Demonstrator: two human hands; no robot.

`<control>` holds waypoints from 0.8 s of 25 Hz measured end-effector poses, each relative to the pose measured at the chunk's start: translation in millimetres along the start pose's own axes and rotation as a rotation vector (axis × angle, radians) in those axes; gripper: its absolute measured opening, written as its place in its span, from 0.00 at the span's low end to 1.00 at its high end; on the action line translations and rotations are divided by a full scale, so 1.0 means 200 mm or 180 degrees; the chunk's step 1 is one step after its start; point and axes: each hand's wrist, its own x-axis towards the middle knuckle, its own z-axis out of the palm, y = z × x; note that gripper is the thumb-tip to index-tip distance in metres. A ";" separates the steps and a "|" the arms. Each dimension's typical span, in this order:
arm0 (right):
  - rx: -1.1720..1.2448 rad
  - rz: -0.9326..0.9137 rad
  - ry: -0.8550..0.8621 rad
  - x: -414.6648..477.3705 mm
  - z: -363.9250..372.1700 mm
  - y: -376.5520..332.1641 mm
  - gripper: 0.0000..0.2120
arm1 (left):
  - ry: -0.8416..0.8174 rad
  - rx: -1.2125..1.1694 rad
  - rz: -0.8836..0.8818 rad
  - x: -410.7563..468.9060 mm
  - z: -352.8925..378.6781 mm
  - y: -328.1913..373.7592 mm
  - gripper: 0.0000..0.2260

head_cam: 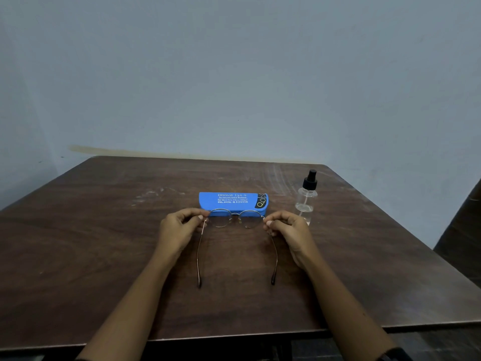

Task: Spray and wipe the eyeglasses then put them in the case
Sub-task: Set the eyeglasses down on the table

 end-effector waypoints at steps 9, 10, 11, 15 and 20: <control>-0.0068 -0.0013 -0.0017 0.01 0.00 0.00 0.09 | 0.0275 -0.0230 -0.0116 -0.01 0.01 0.02 0.08; -0.0051 -0.0015 -0.0007 0.01 0.00 0.00 0.09 | 0.0393 -0.0282 -0.0149 0.00 0.01 0.02 0.08; -0.0026 -0.0014 0.0031 0.01 0.01 0.00 0.09 | 0.0534 -0.0275 -0.0160 0.00 0.01 0.02 0.08; -0.0276 -0.0150 0.0540 0.04 0.00 0.04 0.09 | 0.0979 0.0167 0.0067 0.06 -0.02 -0.03 0.08; -0.1294 -0.0733 0.0245 0.17 -0.01 0.09 0.20 | 0.0242 0.0487 0.0256 0.18 0.00 -0.05 0.19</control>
